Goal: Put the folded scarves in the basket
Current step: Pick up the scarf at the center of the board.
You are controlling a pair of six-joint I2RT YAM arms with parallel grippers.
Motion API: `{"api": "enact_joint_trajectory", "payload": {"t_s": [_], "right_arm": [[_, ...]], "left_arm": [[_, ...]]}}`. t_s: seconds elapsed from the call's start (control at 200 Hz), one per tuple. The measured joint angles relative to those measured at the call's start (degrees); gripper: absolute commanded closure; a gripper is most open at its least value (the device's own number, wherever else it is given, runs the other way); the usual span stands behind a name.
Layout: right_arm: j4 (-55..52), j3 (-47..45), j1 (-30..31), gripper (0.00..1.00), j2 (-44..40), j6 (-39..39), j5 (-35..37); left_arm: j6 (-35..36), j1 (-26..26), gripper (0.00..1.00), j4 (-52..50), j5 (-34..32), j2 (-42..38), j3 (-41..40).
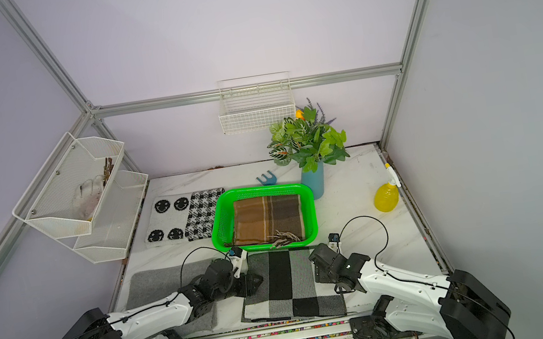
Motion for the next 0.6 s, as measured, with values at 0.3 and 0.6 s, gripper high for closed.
{"api": "enact_joint_trajectory", "payload": {"t_s": [0.3, 0.6], "right_arm": [[0.0, 0.8, -4.3, 0.20, 3.2, -2.0, -4.5], [1.2, 2.8, -5.2, 0.29, 6.3, -4.3, -8.8]], "left_arm": [[0.7, 0.0, 0.37, 5.3, 2.8, 4.8, 1.5], [0.9, 0.0, 0.36, 5.9, 3.3, 3.2, -0.6]]}}
